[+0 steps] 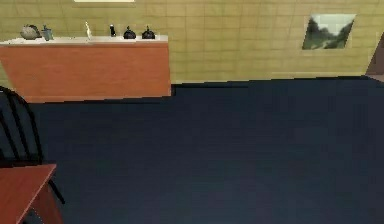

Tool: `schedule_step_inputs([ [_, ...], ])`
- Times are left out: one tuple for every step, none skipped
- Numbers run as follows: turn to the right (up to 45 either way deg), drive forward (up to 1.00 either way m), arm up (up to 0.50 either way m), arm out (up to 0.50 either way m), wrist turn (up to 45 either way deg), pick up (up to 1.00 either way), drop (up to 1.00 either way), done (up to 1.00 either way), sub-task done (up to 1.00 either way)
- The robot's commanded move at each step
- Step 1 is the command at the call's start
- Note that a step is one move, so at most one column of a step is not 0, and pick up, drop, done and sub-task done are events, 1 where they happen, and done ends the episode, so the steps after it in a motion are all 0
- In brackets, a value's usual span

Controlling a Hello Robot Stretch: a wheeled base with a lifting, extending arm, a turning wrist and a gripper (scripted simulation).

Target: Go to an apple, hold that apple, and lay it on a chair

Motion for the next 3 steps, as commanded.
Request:
schedule_step_inputs([
  [-45.0,0.00,0.00,0.00,0.0,0.00,0.00,0.00,0.00],
  [-45.0,0.00,0.00,0.00,0.0,0.00,0.00,0.00,0.00],
  [-6.0,0.00,0.00,0.00,0.0,0.00,0.00,0.00,0.00],
])
